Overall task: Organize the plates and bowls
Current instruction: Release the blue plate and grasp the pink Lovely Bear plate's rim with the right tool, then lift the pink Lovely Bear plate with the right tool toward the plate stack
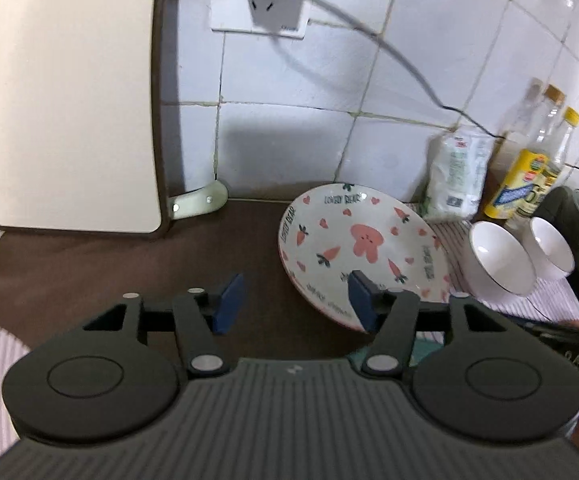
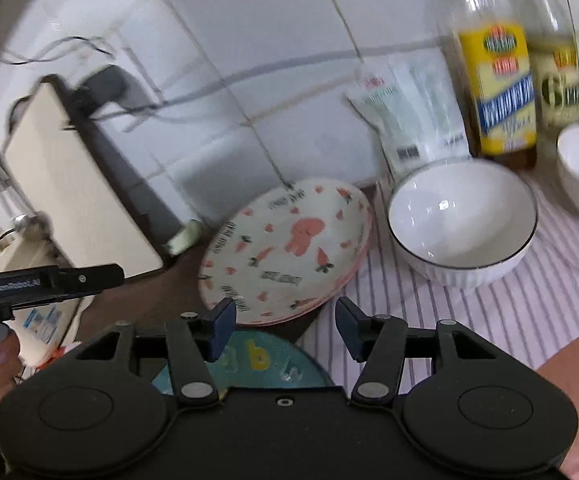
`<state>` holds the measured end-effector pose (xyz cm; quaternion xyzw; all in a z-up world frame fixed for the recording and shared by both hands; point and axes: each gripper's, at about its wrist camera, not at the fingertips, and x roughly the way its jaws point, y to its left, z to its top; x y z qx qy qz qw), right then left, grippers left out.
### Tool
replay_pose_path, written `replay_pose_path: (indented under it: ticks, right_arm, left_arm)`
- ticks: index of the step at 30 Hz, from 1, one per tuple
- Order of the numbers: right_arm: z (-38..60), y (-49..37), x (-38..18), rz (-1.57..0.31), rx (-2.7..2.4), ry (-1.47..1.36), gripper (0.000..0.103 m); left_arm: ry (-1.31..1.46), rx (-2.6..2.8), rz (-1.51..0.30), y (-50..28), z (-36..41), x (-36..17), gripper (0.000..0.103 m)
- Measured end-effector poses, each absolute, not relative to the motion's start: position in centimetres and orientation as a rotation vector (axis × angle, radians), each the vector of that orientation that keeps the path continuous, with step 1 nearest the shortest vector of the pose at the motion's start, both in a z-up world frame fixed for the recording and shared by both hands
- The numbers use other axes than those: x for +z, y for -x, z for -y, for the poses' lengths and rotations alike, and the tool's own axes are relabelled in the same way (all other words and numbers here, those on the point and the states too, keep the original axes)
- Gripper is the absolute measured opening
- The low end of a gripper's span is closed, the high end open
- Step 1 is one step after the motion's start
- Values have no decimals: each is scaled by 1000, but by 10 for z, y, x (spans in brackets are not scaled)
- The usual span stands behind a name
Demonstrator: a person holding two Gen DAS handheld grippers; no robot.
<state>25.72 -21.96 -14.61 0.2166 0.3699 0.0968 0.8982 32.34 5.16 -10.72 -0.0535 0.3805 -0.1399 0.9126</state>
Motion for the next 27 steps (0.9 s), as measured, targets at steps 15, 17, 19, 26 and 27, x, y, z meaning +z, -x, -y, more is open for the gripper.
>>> replay_pose_path:
  ticks: [15, 17, 19, 26, 27]
  right_arm:
    - [209, -318, -186, -916, 90, -534, 60]
    - [210, -325, -190, -932, 83, -575, 60]
    - [210, -330, -189, -936, 83, -579, 60]
    - [210, -338, -192, -929, 89, -635, 61]
    - [210, -339, -193, -924, 88, -636, 61]
  left_arm:
    - [155, -323, -951, -421, -38, -180, 47]
    - [151, -335, -960, -425, -37, -185, 42]
    - [157, -339, -987, -429, -36, -189, 29]
    - [213, -366, -998, -427, -40, -195, 22]
    - [229, -368, -1003, -428, -41, -195, 21]
